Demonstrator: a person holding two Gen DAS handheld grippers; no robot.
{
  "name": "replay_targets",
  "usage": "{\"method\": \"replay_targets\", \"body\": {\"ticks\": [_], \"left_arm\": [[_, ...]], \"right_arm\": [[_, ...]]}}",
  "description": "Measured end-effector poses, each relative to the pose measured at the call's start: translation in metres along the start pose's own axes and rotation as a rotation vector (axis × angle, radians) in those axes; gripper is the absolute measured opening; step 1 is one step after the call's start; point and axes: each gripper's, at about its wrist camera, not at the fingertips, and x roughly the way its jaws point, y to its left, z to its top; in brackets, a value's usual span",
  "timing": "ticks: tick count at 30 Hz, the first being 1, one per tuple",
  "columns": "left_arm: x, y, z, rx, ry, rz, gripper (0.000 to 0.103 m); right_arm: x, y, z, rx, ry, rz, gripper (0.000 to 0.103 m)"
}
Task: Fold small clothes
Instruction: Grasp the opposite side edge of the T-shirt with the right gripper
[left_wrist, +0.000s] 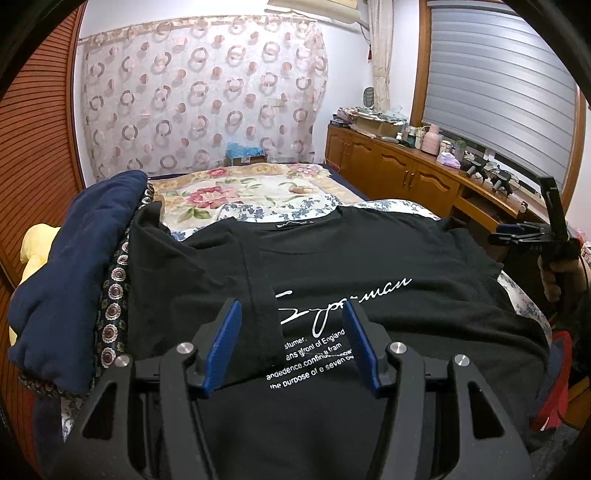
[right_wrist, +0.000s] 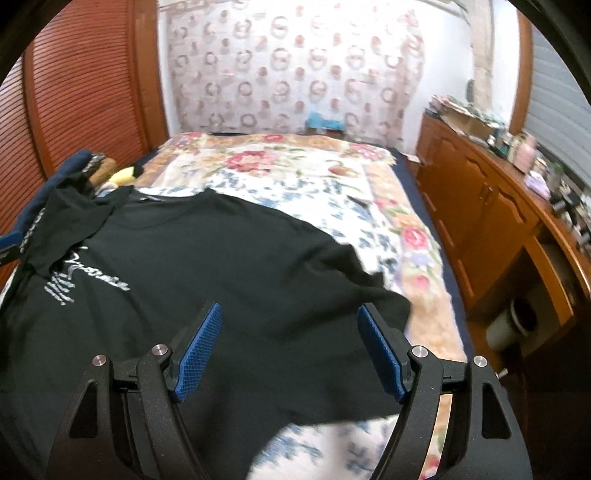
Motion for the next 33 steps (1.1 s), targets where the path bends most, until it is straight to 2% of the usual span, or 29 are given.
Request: {"method": "replay_targets", "body": {"ticks": [9, 18, 20, 23, 27, 29, 31, 33], "left_arm": [[0.006, -0.009, -0.004, 0.008, 0.018, -0.005, 0.056], [0.020, -0.014, -0.011, 0.014, 0.064, -0.010, 0.056], [0.027, -0.015, -0.013, 0.017, 0.089, -0.009, 0.056], [0.037, -0.016, -0.017, 0.025, 0.123, -0.005, 0.056], [0.050, -0.016, -0.023, 0.031, 0.172, -0.011, 0.056], [0.053, -0.016, -0.026, 0.031, 0.187, -0.014, 0.056], [0.056, -0.016, -0.028, 0.031, 0.199, -0.014, 0.056], [0.057, -0.016, -0.029, 0.030, 0.206, -0.013, 0.056]], "right_arm": [[0.014, -0.043, -0.029, 0.088, 0.065, -0.050, 0.076], [0.026, -0.062, -0.045, 0.150, 0.134, -0.031, 0.073], [0.025, -0.062, -0.049, 0.156, 0.144, -0.019, 0.069], [0.020, -0.056, -0.052, 0.142, 0.137, -0.009, 0.062], [0.018, -0.049, -0.052, 0.096, 0.128, -0.012, 0.041], [0.015, -0.043, -0.051, 0.054, 0.124, -0.050, 0.032], [0.014, -0.039, -0.050, 0.022, 0.121, -0.058, 0.017], [0.013, -0.035, -0.050, 0.002, 0.111, -0.062, 0.011]]}}
